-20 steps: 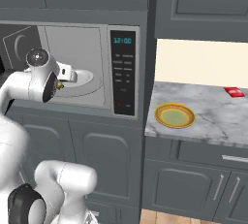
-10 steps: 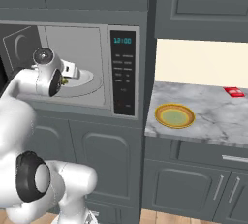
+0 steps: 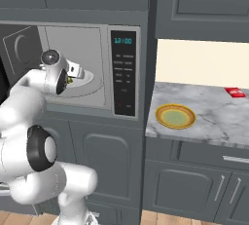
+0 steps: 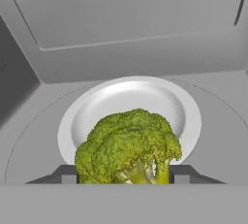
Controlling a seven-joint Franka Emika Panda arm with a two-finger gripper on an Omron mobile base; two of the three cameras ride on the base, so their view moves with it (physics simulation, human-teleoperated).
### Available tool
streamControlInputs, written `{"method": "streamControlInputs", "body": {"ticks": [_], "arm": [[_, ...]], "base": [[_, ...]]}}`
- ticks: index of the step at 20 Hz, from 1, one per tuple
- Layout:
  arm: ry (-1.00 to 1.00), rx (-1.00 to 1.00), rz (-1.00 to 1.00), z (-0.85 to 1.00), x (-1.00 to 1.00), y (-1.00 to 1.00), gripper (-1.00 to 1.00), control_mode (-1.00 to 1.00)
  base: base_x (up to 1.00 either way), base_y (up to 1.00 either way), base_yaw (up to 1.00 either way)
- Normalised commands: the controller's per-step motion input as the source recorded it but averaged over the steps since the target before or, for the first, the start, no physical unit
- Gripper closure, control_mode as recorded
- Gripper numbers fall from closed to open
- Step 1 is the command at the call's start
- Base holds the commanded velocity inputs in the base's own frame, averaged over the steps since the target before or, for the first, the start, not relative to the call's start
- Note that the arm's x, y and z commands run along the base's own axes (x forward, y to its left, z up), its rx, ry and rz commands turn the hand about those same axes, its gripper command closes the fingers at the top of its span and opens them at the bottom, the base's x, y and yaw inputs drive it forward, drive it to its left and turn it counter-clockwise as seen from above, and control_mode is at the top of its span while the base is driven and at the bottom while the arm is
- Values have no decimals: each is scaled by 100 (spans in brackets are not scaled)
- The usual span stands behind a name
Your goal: Pick the broccoli from the counter and place it in the microwave. Then turn on the microwave.
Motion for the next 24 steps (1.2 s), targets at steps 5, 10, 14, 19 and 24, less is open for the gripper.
{"method": "streamControlInputs", "body": {"ticks": [5,10,14,19,24], "arm": [[0,1,-4,-20,35,2,100,-100],[0,0,-3,-21,35,3,100,-100],[0,0,-2,-13,40,5,100,-100],[2,0,-3,-14,32,14,100,-100],[1,0,-2,-4,14,7,-100,-100]], "base": [[0,0,0],[0,0,0],[0,0,0],[0,0,0],[0,0,0]]}}
